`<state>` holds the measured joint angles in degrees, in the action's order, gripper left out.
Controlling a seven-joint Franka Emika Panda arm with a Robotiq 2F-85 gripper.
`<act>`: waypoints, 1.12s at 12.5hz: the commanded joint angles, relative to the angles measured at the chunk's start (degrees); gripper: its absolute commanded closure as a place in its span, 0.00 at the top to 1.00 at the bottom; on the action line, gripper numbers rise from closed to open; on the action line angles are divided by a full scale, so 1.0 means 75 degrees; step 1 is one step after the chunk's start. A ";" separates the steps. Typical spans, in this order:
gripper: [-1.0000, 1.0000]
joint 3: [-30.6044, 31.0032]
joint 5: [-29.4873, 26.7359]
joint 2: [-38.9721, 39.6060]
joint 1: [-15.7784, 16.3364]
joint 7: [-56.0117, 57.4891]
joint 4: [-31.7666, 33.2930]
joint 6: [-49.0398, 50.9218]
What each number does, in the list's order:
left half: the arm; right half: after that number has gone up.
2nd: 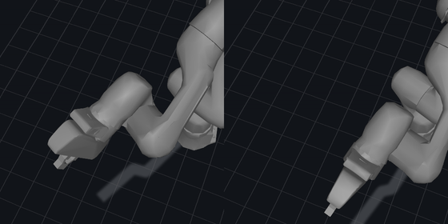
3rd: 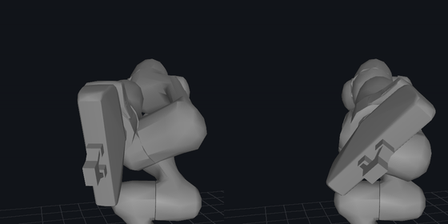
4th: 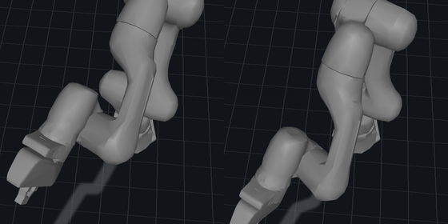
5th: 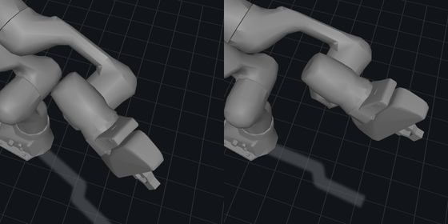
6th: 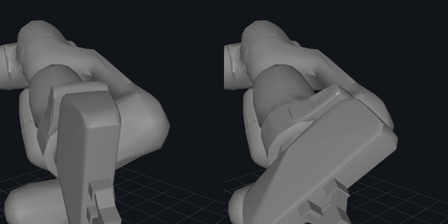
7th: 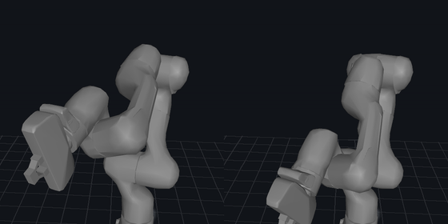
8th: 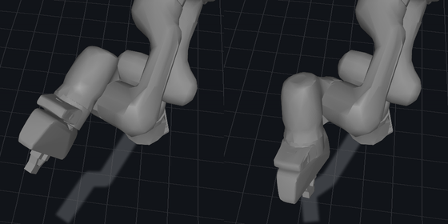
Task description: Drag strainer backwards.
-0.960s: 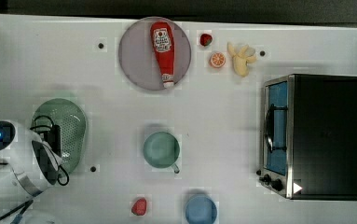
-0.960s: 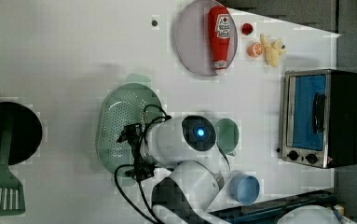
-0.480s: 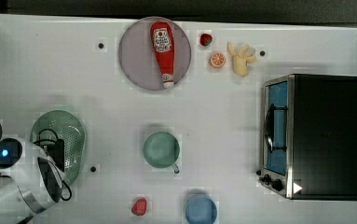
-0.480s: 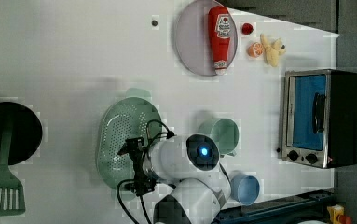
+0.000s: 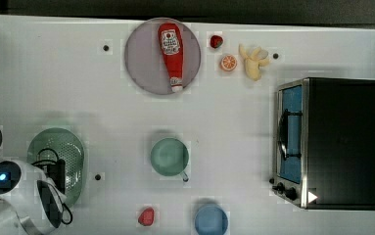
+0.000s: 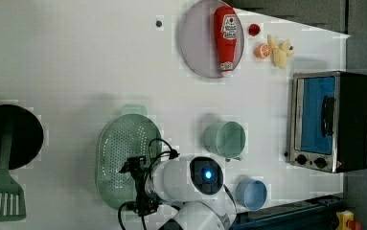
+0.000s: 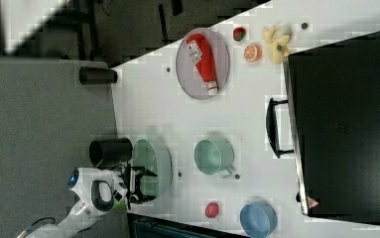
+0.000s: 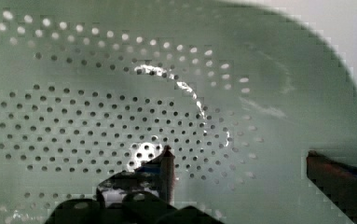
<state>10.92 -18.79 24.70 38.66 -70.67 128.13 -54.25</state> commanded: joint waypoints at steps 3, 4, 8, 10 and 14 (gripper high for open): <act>1.00 -0.0102 -0.0036 -0.0339 0.0229 -0.0258 0.0086 -0.0624; 1.00 -0.0236 -0.0013 -0.0486 0.0214 -0.0250 0.0028 -0.0864; 1.00 -0.1414 0.0008 -0.1730 0.0030 0.0701 -0.0393 -0.0405; 1.00 -0.2230 0.0010 -0.2399 -0.0086 0.1880 -0.0661 0.0628; 1.00 -0.4064 0.0082 -0.3426 -0.0319 0.4324 -0.1359 0.2394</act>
<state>-17.30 -18.28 0.15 39.06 -48.76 118.28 -37.40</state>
